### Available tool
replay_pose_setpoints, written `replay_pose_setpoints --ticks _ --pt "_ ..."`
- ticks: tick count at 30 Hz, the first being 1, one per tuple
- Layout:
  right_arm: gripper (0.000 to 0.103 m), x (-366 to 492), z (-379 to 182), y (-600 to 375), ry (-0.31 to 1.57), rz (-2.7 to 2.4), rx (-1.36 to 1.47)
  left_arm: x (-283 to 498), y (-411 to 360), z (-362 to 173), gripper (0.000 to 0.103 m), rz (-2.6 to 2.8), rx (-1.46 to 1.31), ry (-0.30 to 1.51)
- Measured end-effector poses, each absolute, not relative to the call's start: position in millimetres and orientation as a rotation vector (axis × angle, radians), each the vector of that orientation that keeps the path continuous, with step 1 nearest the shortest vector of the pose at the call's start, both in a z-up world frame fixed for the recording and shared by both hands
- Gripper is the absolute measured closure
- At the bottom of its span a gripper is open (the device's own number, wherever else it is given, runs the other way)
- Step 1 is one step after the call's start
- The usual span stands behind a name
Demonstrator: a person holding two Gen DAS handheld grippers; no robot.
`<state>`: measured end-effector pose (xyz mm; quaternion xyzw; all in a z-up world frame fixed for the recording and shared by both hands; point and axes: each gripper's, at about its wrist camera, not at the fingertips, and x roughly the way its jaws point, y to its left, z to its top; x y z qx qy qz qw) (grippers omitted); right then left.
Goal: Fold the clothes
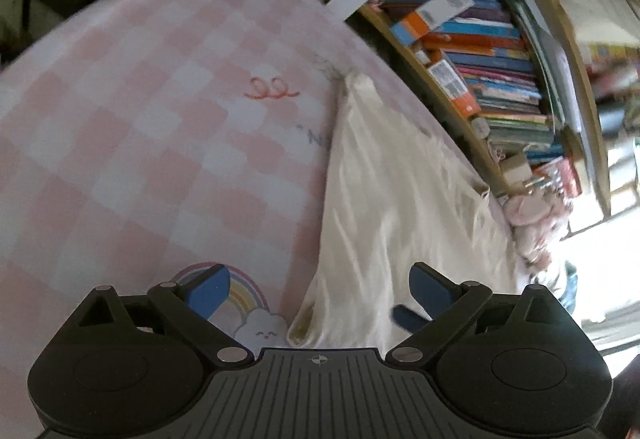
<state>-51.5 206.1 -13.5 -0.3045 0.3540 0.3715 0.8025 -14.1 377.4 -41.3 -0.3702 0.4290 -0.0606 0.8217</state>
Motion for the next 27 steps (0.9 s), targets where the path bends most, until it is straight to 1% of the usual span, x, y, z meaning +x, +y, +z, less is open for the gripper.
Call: replay_pose_setpoints --ticks 2,4,6,9,13,16,20,23,27 --pt "0.053 -54.5 -15.8 217.2 0.75 0.829 -0.675 -12.5 382.3 -44.2 0.005 -0.121 -0.817 0.924" --pt "0.057 -56.7 -19.8 226.2 0.752 0.845 -0.704 -13.0 383.8 -44.3 0.005 -0.12 -0.831 0.921" --pt "0.065 -58.8 -23.8 235.1 0.753 0.86 -0.732 -14.1 384.7 -44.7 0.005 -0.121 -0.843 0.918" --pt "0.07 -56.4 -28.5 238.6 0.774 0.839 -0.74 -15.2 385.8 -47.6 0.005 -0.126 -0.866 0.922" --pt "0.075 -54.1 -30.5 239.6 0.782 0.837 -0.741 -14.1 388.1 -53.4 0.005 -0.138 -0.91 0.938" --pt "0.082 -51.6 -30.6 239.6 0.796 0.841 -0.723 -12.4 387.8 -56.3 0.005 -0.148 -0.933 0.947" --pt "0.096 -50.3 -26.7 234.7 0.795 0.836 -0.697 -9.6 385.5 -60.7 0.005 -0.179 -0.972 0.956" --pt "0.097 -46.2 -16.8 225.6 0.781 0.825 -0.632 -7.0 385.1 -67.2 0.004 -0.208 -1.041 0.963" --pt "0.097 -40.6 4.2 209.4 0.788 0.79 -0.5 1.0 387.1 -85.2 0.003 -0.253 -1.227 0.965"
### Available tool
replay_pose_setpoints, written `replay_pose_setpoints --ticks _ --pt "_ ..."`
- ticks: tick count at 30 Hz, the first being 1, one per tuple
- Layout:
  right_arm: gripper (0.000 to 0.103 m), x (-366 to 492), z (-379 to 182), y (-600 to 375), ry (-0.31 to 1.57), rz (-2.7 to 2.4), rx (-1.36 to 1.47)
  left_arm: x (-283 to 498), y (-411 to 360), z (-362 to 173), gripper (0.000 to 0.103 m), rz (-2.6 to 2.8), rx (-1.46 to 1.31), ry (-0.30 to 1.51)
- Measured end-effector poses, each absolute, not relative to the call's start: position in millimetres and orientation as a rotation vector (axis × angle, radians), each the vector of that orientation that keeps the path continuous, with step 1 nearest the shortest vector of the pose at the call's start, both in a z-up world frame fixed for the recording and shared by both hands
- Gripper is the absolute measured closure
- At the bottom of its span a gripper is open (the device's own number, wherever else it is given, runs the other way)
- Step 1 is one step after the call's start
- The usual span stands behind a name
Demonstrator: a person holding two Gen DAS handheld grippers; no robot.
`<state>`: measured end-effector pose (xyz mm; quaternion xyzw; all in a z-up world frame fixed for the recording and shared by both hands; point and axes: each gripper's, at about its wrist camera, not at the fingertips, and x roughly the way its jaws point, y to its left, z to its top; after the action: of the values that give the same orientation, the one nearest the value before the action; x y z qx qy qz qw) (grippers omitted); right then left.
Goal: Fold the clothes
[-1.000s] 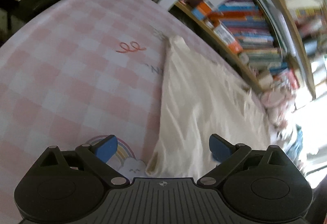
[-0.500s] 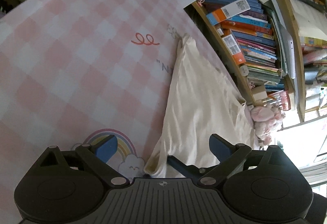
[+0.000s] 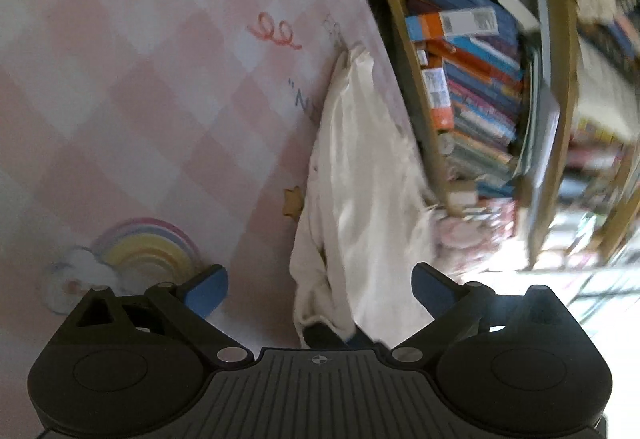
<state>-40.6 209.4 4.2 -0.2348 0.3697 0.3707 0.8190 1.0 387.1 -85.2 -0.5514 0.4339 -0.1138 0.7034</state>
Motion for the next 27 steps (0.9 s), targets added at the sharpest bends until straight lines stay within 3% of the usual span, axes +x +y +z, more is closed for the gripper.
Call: replay_pose_setpoints --ticks 10,14,18,27 --pt "0.097 -36.4 20.9 194.8 0.809 0.767 -0.401 26.3 366.1 -91.1 0.004 -0.308 -1.276 0.975" --pt "0.095 -31.3 20.8 191.5 0.829 0.761 -0.385 29.2 357.6 -93.5 0.016 -0.308 -1.259 0.988" --pt "0.064 -31.5 26.2 179.6 0.822 0.77 -0.344 29.4 357.3 -95.6 0.029 -0.282 -1.25 0.989" --pt "0.042 22.8 45.6 109.4 0.879 0.606 -0.155 26.8 361.6 -102.3 0.049 -0.258 -1.258 0.981"
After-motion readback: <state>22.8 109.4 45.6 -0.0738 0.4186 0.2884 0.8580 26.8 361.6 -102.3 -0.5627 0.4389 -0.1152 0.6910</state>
